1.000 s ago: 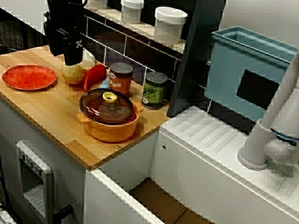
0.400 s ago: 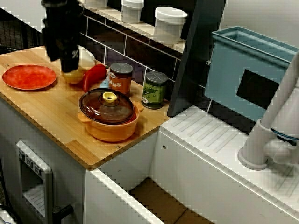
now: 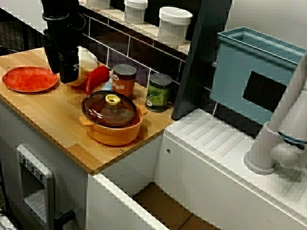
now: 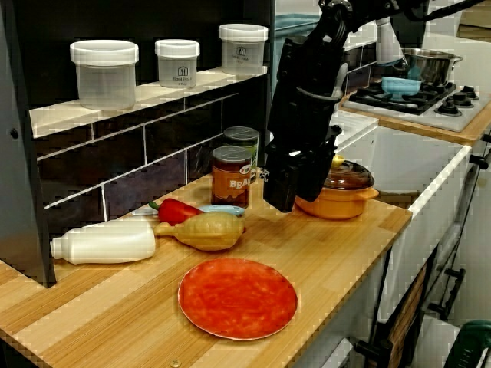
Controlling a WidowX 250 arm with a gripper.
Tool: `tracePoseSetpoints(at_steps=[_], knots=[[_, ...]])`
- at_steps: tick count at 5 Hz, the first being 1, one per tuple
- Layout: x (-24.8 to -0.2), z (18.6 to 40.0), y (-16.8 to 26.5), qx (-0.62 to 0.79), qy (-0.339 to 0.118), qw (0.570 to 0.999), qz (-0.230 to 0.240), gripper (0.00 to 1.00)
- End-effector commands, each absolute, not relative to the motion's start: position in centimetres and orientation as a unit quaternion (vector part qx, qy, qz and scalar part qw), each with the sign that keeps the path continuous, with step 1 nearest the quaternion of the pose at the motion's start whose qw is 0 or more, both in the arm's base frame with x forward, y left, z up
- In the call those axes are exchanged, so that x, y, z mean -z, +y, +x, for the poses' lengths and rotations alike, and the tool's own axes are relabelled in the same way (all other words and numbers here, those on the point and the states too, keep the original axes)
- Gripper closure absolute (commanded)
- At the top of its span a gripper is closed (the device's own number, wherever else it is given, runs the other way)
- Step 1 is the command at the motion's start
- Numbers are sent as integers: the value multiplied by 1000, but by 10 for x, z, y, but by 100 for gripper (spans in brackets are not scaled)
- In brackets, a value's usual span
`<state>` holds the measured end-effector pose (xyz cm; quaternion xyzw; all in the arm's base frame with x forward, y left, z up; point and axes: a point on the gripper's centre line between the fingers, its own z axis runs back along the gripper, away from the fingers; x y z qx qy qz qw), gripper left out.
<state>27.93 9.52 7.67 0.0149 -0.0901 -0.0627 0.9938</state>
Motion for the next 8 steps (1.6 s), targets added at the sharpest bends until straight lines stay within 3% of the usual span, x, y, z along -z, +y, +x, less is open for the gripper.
tracePoseSetpoints(at_steps=[1, 8], knots=[[-70, 290, 88, 61, -88, 994, 25, 100], [-56, 305, 79, 61, -72, 995, 28, 100]])
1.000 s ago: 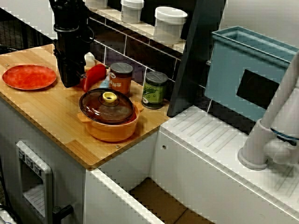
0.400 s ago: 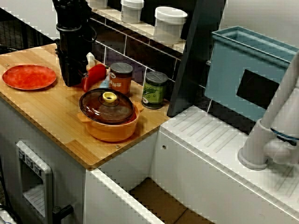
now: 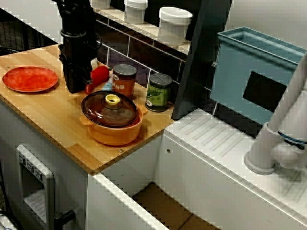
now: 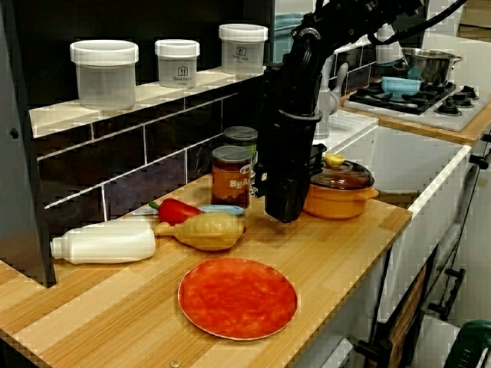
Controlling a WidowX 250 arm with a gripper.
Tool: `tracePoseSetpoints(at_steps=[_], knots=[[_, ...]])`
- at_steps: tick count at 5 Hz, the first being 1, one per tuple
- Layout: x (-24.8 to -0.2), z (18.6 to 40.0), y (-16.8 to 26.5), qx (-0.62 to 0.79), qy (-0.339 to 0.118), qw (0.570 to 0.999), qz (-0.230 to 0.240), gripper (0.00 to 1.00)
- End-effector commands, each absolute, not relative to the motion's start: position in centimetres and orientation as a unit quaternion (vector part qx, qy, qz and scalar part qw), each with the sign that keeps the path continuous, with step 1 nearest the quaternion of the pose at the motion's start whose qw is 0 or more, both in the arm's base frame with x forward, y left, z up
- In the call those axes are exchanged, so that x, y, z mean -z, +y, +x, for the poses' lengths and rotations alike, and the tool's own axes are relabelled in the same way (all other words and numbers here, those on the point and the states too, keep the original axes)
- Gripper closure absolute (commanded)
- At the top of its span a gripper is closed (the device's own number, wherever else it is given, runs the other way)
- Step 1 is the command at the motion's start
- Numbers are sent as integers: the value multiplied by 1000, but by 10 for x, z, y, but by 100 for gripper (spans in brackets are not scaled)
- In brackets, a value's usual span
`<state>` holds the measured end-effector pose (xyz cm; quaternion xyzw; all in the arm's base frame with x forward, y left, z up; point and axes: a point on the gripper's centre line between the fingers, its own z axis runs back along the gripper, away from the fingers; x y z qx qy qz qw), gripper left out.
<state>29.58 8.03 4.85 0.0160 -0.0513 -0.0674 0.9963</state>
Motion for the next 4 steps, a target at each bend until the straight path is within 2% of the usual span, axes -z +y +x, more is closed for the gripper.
tracePoseSetpoints(at_steps=[1, 4], knots=[[-55, 310, 72, 61, -73, 995, 21, 100], [-72, 315, 29, 76, -51, 995, -44, 100]])
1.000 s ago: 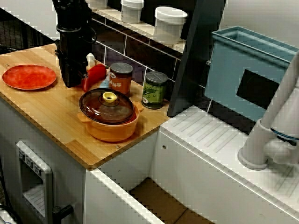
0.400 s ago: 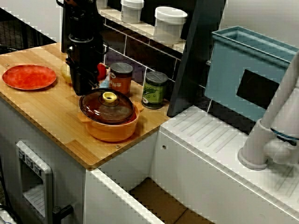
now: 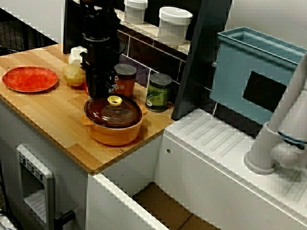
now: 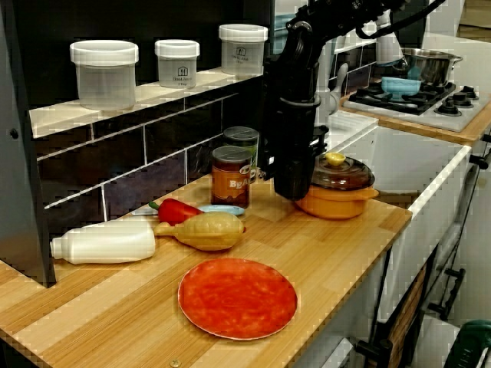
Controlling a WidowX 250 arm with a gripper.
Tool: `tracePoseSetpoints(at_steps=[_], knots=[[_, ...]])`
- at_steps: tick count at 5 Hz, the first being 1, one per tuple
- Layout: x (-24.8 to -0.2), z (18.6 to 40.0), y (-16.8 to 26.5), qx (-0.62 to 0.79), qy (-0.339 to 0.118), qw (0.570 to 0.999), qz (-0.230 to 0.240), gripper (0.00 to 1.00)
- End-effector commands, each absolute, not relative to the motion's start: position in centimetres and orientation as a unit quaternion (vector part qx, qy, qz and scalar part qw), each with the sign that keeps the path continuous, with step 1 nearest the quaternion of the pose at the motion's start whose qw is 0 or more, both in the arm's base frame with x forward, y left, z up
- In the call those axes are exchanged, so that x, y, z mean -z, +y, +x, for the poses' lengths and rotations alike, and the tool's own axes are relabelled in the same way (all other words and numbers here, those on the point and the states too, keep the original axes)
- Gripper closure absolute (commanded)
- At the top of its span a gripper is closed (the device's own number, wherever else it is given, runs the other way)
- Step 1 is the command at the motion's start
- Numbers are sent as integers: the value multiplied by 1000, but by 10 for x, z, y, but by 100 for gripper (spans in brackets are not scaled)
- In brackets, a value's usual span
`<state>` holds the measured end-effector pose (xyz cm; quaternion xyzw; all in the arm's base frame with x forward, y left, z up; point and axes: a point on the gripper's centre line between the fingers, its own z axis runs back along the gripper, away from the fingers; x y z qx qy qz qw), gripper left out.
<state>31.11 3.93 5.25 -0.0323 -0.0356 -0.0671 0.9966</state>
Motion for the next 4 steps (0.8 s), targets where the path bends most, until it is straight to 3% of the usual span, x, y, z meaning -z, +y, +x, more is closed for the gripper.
tracePoseSetpoints(at_steps=[1, 4], knots=[[-74, 310, 24, 84, -47, 994, -52, 100], [-74, 296, 16, 94, -36, 993, -67, 100]])
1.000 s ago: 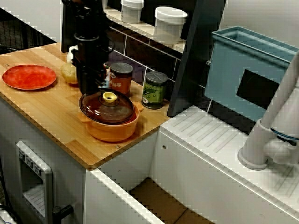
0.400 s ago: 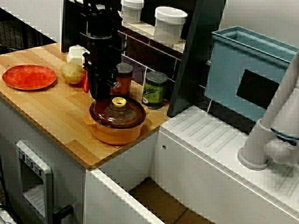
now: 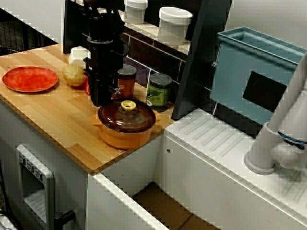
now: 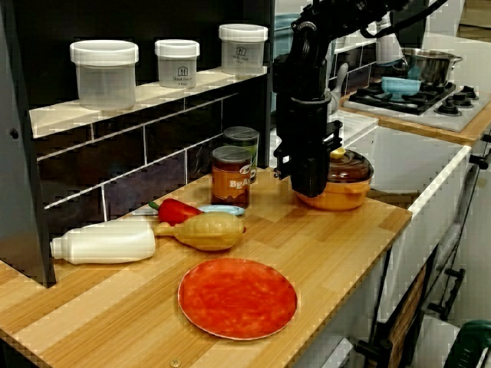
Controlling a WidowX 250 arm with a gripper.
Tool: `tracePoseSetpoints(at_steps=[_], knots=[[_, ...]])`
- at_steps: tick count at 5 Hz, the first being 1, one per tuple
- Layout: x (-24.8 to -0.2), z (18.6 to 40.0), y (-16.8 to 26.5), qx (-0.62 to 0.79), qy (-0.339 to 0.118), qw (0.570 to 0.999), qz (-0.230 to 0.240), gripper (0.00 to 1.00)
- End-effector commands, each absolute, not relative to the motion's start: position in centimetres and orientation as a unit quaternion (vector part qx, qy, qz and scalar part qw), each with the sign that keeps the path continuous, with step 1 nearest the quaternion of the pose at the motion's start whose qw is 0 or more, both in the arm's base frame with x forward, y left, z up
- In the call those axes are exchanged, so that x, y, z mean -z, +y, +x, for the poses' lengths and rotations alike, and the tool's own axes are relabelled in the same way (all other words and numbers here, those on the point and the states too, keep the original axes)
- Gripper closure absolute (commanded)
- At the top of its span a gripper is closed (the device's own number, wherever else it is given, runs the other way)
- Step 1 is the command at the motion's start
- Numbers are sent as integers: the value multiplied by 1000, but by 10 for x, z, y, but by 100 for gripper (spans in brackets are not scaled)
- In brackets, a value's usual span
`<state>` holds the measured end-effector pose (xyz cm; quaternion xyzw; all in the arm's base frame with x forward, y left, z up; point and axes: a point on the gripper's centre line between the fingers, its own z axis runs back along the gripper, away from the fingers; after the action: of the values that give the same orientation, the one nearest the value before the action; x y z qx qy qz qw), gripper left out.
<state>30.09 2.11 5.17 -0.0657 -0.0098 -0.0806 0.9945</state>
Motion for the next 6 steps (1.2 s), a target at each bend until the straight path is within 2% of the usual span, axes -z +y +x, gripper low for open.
tracePoseSetpoints(at_steps=[1, 3, 4, 5, 6], knots=[[-74, 289, 9, 98, -33, 992, -74, 100], [-73, 283, 3, 94, -39, 992, -74, 100], [-77, 285, 11, 86, -47, 993, -70, 59], [-83, 288, 27, 67, -57, 994, -67, 0], [-86, 292, 42, 55, -69, 994, -57, 0]])
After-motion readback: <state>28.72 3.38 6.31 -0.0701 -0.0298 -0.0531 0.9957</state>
